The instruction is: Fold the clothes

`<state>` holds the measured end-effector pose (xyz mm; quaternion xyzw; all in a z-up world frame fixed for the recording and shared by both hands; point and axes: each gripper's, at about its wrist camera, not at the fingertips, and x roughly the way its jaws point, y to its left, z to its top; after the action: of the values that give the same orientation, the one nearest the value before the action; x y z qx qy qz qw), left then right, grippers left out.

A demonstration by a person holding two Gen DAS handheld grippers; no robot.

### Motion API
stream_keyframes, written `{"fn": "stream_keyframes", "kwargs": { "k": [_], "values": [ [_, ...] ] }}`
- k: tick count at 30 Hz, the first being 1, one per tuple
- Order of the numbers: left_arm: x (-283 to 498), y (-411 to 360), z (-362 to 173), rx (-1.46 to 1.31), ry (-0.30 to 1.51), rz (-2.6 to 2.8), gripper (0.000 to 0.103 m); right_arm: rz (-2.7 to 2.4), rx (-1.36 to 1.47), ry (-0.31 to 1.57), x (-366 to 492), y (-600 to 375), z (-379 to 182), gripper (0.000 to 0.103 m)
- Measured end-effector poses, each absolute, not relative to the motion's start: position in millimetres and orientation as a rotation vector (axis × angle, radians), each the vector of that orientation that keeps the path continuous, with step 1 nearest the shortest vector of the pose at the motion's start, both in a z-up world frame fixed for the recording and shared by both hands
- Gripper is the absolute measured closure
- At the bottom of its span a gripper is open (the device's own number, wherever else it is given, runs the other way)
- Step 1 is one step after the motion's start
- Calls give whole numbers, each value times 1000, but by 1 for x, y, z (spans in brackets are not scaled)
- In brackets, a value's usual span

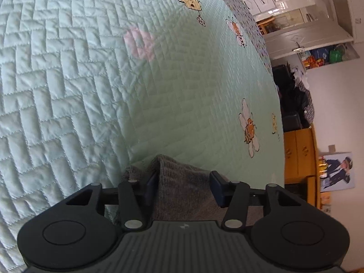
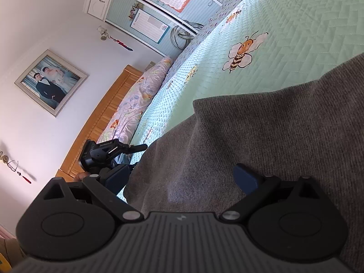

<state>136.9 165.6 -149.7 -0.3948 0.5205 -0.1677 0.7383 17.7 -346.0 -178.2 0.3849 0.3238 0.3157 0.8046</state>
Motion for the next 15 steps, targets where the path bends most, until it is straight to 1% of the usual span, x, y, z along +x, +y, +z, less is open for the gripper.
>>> {"fn": "stream_keyframes", "kwargs": {
  "k": [3, 8, 10, 12, 13, 15],
  "values": [
    [142, 168, -154, -888, 1140, -384, 50, 678, 822, 695, 18, -346, -178, 5],
    [145, 166, -153, -840, 1135, -388, 69, 677, 820, 695, 18, -345, -178, 5],
    [143, 164, -152, -817, 1126, -392, 72, 676, 816, 695, 17, -345, -178, 5],
    [139, 164, -148, -798, 1102, -381, 82, 674, 814, 695, 17, -344, -177, 5],
    [137, 164, -146, -785, 1087, -374, 85, 673, 813, 695, 17, -344, -177, 5],
    [129, 158, -138, -713, 1050, -346, 86, 671, 807, 696, 16, -343, -177, 5]
  ]
}}
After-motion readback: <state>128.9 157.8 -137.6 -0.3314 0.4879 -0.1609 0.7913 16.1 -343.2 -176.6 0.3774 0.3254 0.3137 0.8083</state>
